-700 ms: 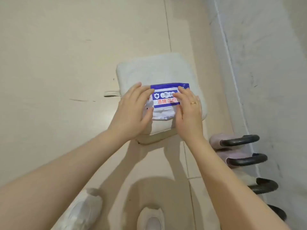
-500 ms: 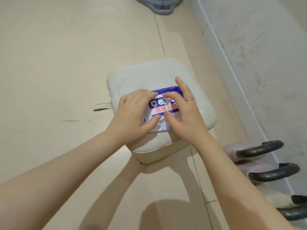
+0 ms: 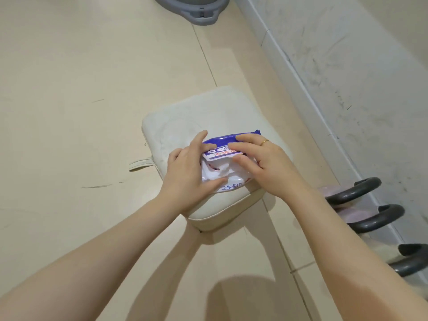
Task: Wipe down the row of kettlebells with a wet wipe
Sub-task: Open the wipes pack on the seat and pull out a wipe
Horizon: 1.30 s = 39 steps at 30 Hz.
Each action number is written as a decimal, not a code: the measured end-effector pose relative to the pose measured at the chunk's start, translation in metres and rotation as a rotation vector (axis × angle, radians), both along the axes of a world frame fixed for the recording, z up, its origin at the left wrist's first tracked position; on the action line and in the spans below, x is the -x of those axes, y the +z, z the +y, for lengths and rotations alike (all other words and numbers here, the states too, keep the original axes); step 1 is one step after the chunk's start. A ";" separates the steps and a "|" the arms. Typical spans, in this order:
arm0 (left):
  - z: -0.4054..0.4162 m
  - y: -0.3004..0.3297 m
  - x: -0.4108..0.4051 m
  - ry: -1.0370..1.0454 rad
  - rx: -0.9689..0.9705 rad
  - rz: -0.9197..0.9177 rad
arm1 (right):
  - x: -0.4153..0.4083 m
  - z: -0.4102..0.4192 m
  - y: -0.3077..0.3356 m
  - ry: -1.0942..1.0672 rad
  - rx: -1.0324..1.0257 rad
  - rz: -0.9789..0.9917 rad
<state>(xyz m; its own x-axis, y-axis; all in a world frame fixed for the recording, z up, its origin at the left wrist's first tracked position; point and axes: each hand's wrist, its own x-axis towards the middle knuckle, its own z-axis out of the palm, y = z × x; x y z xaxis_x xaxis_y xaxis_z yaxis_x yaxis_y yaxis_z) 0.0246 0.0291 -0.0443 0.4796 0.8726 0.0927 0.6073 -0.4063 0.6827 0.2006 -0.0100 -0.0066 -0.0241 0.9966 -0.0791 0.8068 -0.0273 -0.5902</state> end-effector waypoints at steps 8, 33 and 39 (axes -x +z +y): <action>0.004 -0.003 0.005 0.009 0.039 -0.091 | 0.033 0.020 -0.008 -0.524 -0.233 0.143; 0.002 -0.012 0.004 -0.043 -0.119 0.010 | 0.021 -0.017 0.013 -0.838 -0.295 0.923; -0.005 -0.009 0.008 -0.170 -0.273 0.257 | 0.007 -0.037 0.012 -0.921 -0.009 1.144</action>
<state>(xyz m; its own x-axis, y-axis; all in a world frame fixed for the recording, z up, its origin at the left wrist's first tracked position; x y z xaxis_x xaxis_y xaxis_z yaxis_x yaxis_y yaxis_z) 0.0169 0.0246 -0.0537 0.6528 0.7386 0.1684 0.6525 -0.6611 0.3705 0.1932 -0.0471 0.0055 0.5627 0.6947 -0.4481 -0.3899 -0.2550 -0.8849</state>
